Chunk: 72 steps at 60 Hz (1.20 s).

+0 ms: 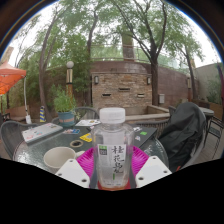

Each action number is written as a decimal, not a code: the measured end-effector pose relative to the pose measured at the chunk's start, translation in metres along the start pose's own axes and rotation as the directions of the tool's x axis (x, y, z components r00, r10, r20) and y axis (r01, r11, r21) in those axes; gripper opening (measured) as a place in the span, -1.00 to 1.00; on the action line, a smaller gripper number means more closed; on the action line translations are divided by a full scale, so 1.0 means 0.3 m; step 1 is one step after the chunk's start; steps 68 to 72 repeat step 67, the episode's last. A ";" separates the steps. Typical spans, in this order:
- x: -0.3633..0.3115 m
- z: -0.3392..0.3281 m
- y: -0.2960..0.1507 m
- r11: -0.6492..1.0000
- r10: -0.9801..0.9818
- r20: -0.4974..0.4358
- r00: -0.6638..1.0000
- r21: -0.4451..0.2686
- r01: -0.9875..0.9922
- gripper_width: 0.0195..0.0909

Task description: Pour water

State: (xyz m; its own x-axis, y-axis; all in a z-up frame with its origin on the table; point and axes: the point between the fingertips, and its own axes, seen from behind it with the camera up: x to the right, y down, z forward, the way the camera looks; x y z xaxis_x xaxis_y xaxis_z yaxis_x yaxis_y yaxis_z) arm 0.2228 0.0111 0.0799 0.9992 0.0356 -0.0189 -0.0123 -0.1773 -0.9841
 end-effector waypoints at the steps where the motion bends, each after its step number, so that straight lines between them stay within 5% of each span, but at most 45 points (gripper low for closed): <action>1: -0.002 -0.002 0.010 1.000 -0.003 0.005 1.000 -0.002 0.003 -0.25; 6: 0.005 -0.024 -0.005 0.998 -0.017 -0.016 1.000 0.057 0.018 -0.25; 17: -0.005 -0.014 -0.008 0.999 -0.012 -0.021 1.000 0.044 0.013 -0.19; 32: -0.004 -0.133 0.026 0.984 0.019 -0.117 0.993 -0.172 -0.039 0.85; 44: -0.134 -0.439 0.016 0.951 0.058 -0.160 0.985 -0.290 -0.103 0.79; 64: -0.490 -1.061 -0.146 0.931 0.003 -0.238 0.971 -0.355 -0.090 0.79; 72: -0.526 -1.128 -0.173 0.930 -0.011 -0.239 0.971 -0.359 -0.078 0.77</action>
